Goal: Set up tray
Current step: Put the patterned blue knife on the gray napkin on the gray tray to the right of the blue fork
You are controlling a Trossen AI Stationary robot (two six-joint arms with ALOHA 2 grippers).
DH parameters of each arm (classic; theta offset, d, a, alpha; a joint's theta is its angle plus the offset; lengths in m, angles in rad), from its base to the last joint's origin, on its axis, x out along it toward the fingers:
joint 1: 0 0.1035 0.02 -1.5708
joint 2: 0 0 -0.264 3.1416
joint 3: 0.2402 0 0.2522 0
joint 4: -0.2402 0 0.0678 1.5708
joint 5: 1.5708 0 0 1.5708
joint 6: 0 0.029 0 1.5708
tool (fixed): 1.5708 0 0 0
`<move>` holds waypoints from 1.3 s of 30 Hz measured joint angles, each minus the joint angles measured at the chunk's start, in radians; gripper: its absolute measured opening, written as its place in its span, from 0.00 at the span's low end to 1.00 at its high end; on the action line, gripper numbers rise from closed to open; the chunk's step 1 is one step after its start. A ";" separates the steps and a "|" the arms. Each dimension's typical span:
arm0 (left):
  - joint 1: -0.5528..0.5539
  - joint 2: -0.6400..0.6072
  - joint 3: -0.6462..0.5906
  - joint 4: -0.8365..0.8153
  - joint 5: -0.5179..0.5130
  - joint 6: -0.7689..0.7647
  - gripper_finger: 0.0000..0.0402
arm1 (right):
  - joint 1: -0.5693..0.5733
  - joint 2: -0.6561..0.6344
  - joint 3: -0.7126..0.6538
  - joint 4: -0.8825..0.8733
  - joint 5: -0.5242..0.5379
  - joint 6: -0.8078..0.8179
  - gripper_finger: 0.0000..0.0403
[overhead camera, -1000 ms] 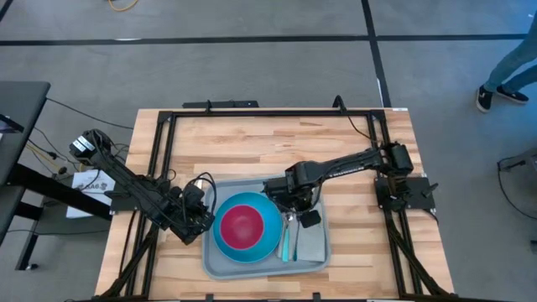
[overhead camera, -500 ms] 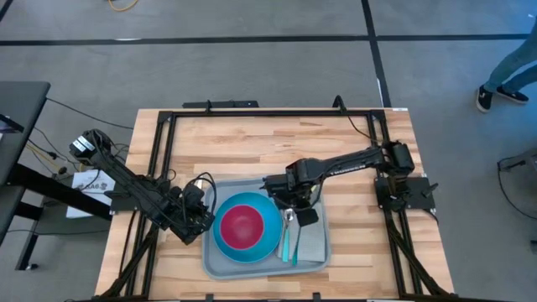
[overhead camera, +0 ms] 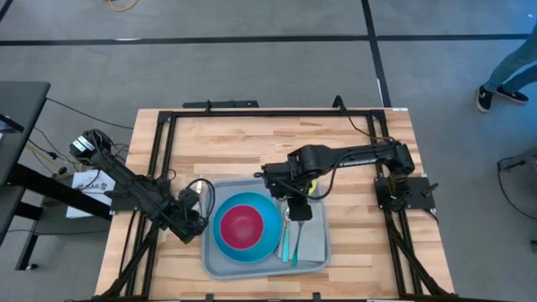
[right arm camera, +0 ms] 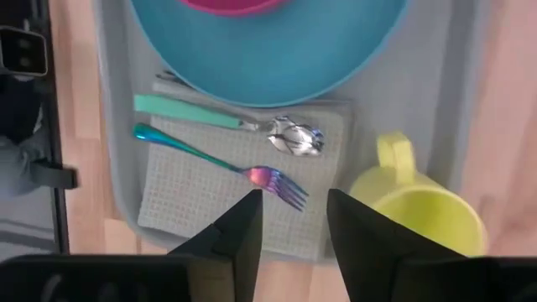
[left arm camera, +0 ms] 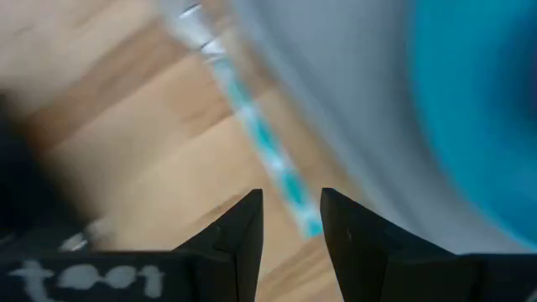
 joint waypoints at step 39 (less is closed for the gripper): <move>0.011 -0.003 -0.296 0.369 -0.039 -0.104 0.28 | 0.076 0.000 0.049 -0.146 0.072 0.056 0.30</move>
